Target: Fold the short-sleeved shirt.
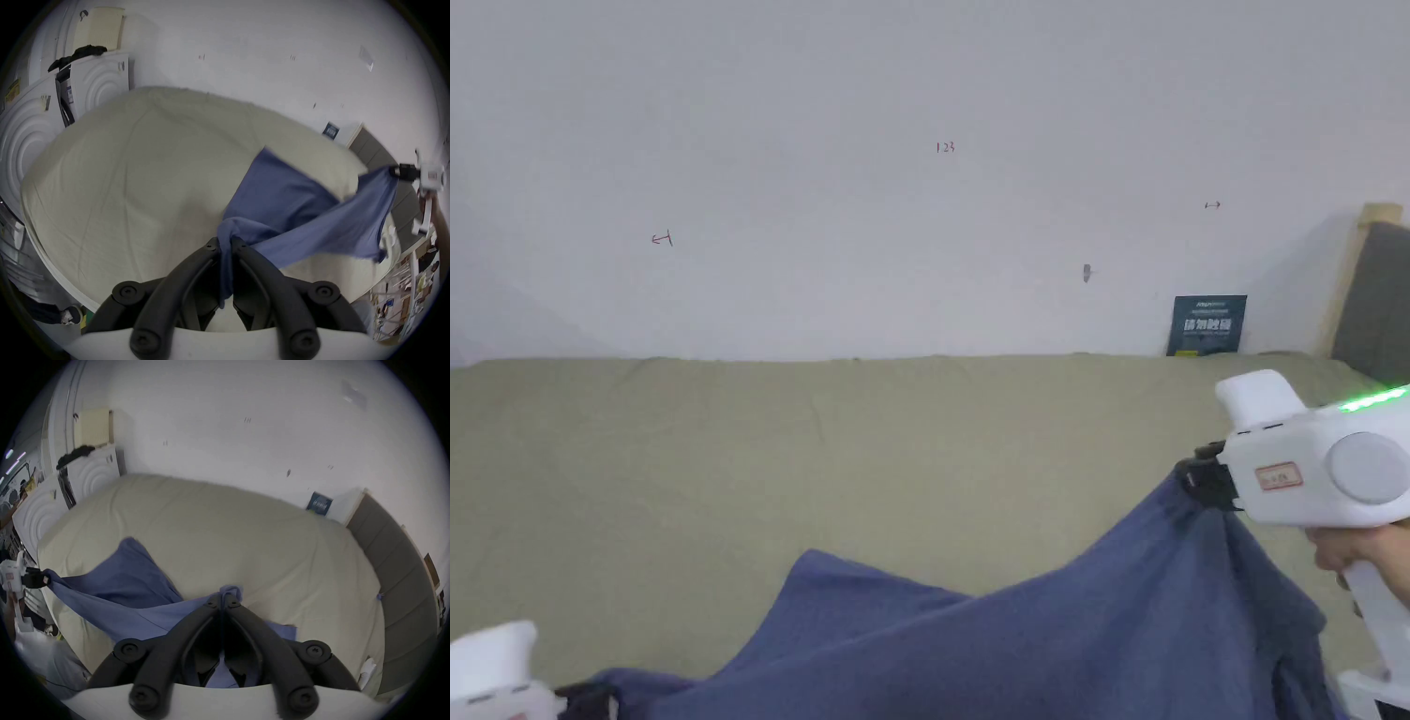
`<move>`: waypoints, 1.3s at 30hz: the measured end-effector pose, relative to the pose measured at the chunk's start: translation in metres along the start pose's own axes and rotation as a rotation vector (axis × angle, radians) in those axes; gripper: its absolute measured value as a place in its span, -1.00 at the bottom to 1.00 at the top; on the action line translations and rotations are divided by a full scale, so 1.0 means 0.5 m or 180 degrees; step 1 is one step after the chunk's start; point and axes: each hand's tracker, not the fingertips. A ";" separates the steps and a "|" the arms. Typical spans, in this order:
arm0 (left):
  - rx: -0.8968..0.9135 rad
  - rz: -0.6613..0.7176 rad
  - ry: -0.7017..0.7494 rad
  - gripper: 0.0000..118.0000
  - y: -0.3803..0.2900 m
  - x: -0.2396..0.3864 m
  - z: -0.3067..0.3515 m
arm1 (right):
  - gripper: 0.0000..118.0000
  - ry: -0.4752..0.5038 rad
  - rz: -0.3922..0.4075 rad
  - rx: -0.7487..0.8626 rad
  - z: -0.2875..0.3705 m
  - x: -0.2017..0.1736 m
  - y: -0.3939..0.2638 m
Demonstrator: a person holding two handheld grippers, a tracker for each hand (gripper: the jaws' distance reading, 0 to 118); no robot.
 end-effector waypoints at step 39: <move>0.1075 -0.0385 0.0412 -0.92 0.584 0.306 0.245 | -0.95 -0.0628 -0.0420 0.1076 0.280 0.167 0.408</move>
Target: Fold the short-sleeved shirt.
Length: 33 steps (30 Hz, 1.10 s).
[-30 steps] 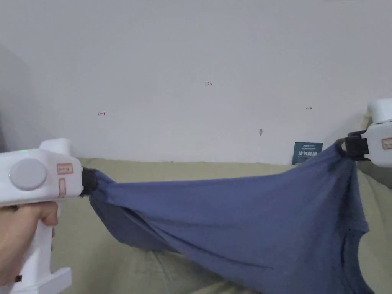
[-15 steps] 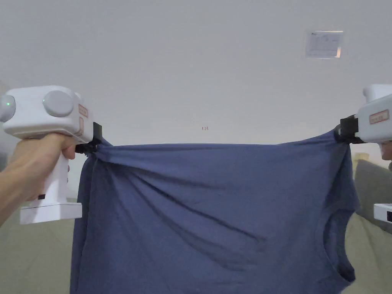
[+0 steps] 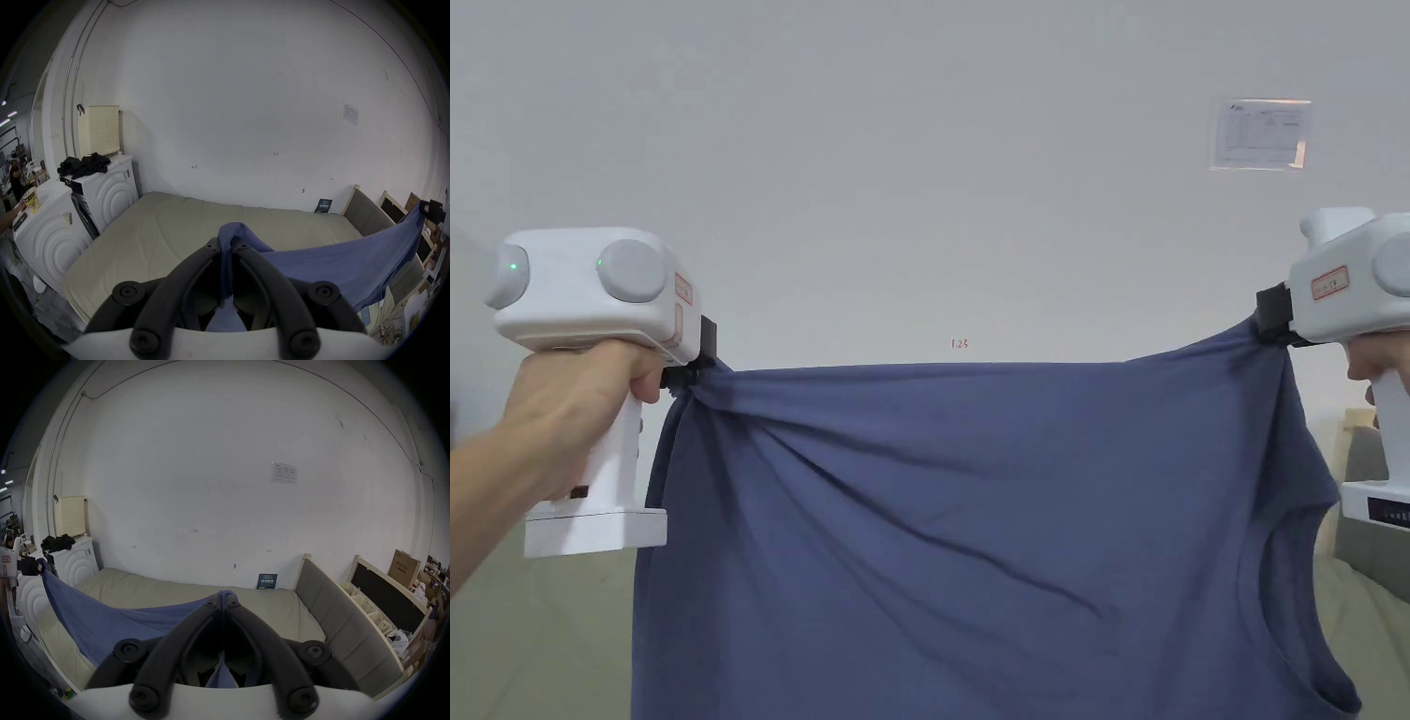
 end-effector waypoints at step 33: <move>-0.0059 -0.0215 0.0372 -0.92 -0.070 0.088 -0.569 | -0.95 -0.0155 0.0065 0.0034 -0.512 -0.057 -0.086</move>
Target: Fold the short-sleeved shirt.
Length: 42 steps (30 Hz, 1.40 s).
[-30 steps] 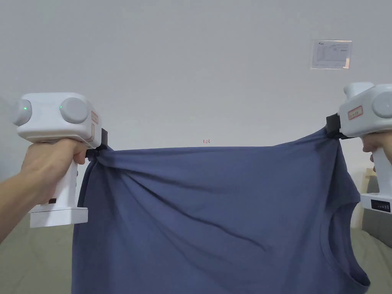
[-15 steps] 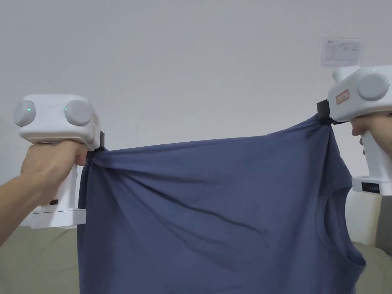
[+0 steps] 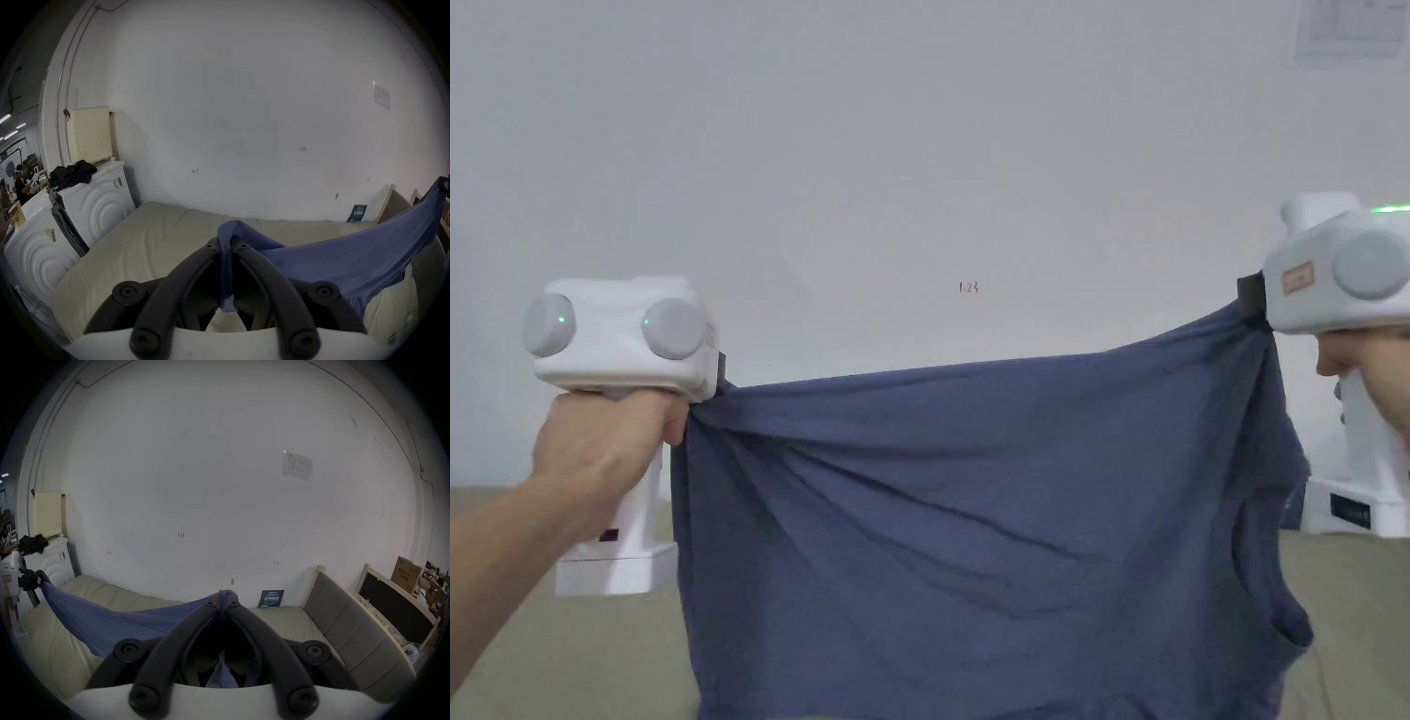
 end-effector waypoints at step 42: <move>-0.1438 0.0320 -0.0598 -0.92 -0.857 -0.321 0.503 | -0.95 0.0661 -0.0430 -0.1585 0.756 -0.005 -0.907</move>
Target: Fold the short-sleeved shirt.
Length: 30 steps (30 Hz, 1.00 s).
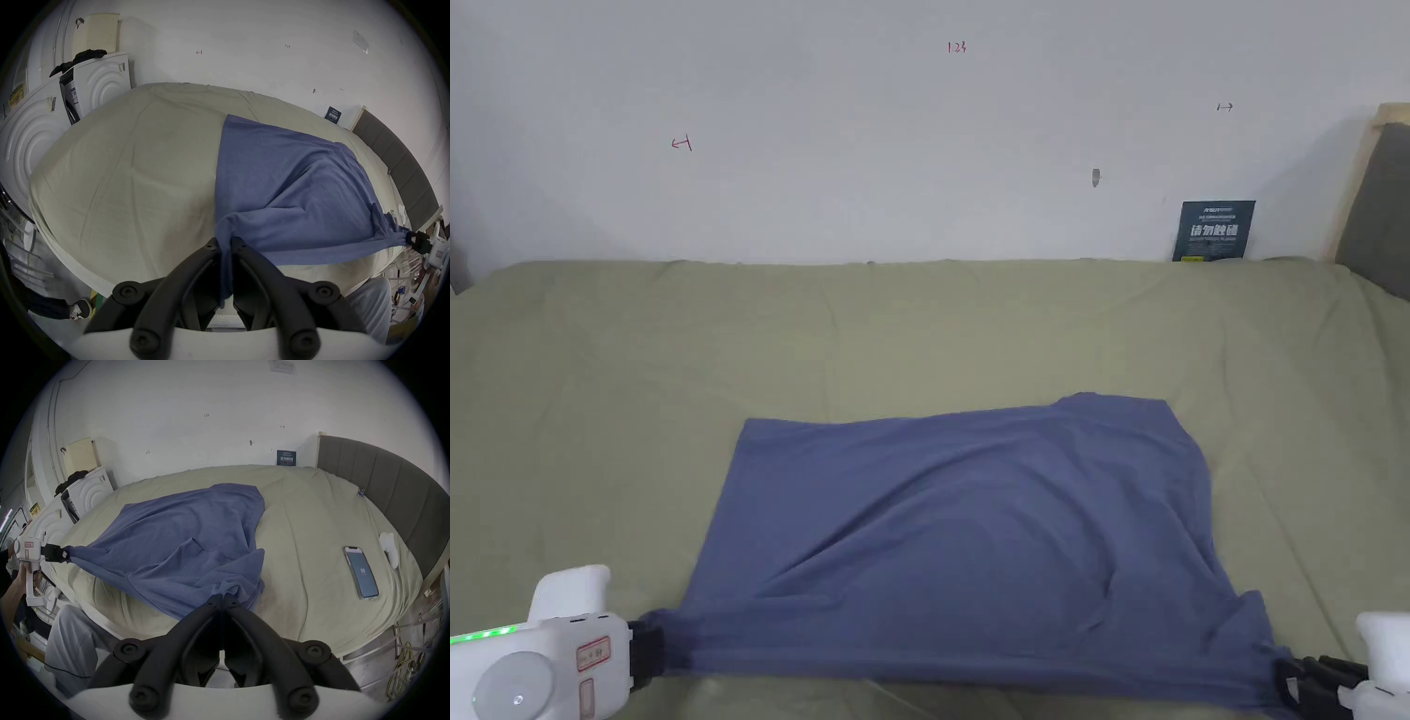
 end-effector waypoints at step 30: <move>-0.0089 0.0197 0.0180 -1.00 -0.139 -0.021 0.062 | -1.00 -0.0043 -0.0077 0.0012 0.032 -0.038 -0.027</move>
